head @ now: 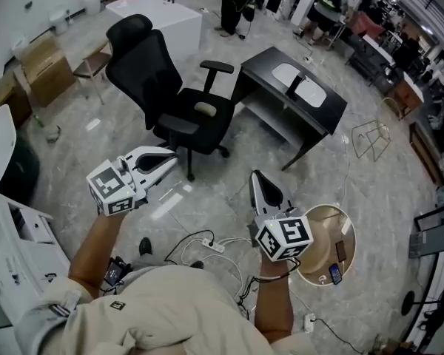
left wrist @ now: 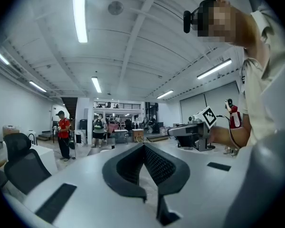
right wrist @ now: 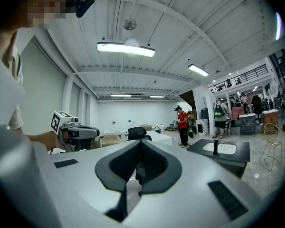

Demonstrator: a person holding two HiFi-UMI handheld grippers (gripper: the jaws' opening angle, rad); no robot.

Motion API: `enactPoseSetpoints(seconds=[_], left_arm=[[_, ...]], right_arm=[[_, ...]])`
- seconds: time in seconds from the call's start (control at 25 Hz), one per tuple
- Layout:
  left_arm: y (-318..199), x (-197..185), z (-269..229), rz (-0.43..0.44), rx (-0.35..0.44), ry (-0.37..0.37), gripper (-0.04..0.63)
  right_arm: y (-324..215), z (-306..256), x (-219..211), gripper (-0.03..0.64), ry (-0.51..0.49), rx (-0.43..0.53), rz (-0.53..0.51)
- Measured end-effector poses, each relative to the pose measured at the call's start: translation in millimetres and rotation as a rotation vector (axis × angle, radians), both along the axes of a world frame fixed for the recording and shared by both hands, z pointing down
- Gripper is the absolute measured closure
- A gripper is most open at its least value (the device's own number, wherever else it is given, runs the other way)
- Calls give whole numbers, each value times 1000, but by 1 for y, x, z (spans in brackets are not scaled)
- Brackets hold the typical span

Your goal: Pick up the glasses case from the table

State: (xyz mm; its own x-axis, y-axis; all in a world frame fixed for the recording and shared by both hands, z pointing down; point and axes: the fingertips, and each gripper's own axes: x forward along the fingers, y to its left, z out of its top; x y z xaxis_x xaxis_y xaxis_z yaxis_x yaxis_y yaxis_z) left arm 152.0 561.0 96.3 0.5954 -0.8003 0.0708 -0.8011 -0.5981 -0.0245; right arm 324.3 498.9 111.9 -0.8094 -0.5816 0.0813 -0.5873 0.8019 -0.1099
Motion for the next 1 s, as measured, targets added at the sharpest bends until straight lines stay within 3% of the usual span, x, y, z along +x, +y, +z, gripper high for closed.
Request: enactPoseSetpoints(seconds=[0.2,0.48,0.76,1.0], left_arm=[[13,-3,0,-24,-8,0,581],[5,-20,12,-21,-26,22,581],[-47,-47,20,83,-20,49,581],[-88,-95,14,148,-8,62,581]], right_arm=[[2,0,1,591,-67,-26,-7],[-2,12,-6,589,-31,-48,16],[-36,15,-27,589,-5,-45,122],[-62,16,-67,589,6,-46,204]])
